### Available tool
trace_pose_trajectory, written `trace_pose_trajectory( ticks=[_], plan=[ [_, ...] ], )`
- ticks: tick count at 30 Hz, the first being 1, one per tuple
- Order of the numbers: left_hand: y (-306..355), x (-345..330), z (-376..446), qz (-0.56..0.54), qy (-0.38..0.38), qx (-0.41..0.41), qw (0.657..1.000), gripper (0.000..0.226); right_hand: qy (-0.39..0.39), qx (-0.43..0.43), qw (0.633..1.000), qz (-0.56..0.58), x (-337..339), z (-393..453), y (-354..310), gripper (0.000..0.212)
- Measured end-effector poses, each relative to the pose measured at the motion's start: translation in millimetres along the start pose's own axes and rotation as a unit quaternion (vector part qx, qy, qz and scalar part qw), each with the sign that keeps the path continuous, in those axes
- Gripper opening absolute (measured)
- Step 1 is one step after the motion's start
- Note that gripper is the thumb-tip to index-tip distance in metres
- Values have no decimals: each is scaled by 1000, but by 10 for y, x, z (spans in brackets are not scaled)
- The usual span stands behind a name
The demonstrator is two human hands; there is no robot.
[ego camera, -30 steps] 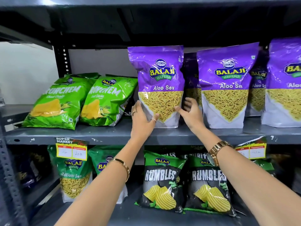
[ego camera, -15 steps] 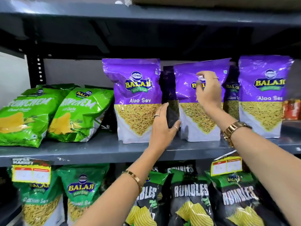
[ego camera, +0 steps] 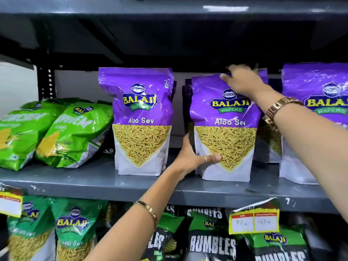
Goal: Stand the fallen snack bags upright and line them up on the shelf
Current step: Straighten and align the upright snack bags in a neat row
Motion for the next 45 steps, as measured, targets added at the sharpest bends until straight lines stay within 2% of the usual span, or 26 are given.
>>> trace_pose_trajectory(
  ticks=[2, 7, 12, 20, 22, 24, 25, 27, 33, 36, 39, 42, 45],
  plan=[
    [-25, 11, 12, 9, -1, -5, 1000, 118, -17, 7, 999, 31, -19, 74, -46, 32],
    [-44, 25, 52, 40, 11, -6, 999, 113, 112, 43, 984, 131, 255, 152, -145, 30],
    [-42, 2, 44, 59, 27, -8, 998, 107, 155, 44, 976, 148, 193, 62, -115, 28],
    [-14, -44, -32, 60, -7, -6, 998, 83, 216, 74, 969, 93, 285, -62, -87, 31],
    [49, -71, -90, 80, 18, -38, 996, 85, 248, 61, 964, 76, 336, -144, 10, 33],
    [166, -72, -162, 124, 79, -103, 984, 105, 274, 48, 959, 58, 390, -259, 137, 34],
    [240, -86, -192, 166, 107, -145, 970, 113, 283, 37, 957, 47, 428, -325, 221, 34],
    [380, -116, -247, 231, 152, -219, 936, 114, 294, 16, 955, 40, 495, -438, 377, 33],
    [634, -611, -328, 231, 113, -343, 903, 64, 264, -52, 963, 16, 642, -737, 869, 31],
    [696, -982, -336, 220, 85, -368, 899, 52, 228, -75, 971, -4, 674, -859, 1101, 30],
    [722, -1357, -291, 170, 47, -360, 916, 55, 180, -85, 980, -21, 699, -937, 1324, 32],
    [686, -1644, -164, 106, 9, -287, 952, 68, 136, -82, 987, -37, 700, -966, 1475, 37],
    [609, -1882, 27, 73, -13, -217, 973, 77, 110, -76, 990, -43, 696, -928, 1623, 42]
  ],
)
Point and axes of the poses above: each hand's wrist, its own z-axis towards the middle knuckle, its own x-axis out of the back of the hand, y = z × x, the point moved 4 cm from there along z, towards the middle knuckle, and after that the axes turned 2 degrees about -z, right-handed, at the moved point
